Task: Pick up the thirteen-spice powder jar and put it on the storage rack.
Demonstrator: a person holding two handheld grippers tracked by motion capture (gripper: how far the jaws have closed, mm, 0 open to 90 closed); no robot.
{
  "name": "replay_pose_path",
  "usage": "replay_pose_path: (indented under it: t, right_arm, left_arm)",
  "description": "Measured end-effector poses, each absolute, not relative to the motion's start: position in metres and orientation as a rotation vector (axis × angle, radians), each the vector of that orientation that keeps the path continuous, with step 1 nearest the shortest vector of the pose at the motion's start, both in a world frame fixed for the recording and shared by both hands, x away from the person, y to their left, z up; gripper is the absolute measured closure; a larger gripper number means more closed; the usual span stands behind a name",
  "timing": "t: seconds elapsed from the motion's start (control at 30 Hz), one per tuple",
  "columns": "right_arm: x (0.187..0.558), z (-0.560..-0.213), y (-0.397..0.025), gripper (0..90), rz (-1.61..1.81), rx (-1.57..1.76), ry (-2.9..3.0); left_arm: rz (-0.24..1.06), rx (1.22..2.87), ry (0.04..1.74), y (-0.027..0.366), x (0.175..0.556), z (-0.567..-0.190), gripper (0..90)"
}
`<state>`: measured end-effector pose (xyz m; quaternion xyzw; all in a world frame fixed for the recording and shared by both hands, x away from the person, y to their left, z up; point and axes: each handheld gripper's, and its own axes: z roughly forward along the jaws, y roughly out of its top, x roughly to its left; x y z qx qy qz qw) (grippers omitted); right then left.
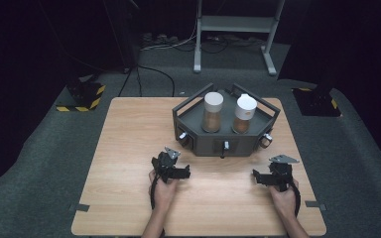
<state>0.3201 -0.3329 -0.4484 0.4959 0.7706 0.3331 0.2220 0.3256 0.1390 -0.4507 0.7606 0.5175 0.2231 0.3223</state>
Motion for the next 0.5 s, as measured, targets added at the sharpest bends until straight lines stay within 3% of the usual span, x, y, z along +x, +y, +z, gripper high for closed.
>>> replay_pose_path:
  t: [0.5]
  right_arm:
    - [0.3207,-0.4484,-0.3323,6.1,0.917,1.37,2.129]
  left_arm:
    - [0.586,1.998,1.358,0.1391,0.3257,-0.4506,2.3]
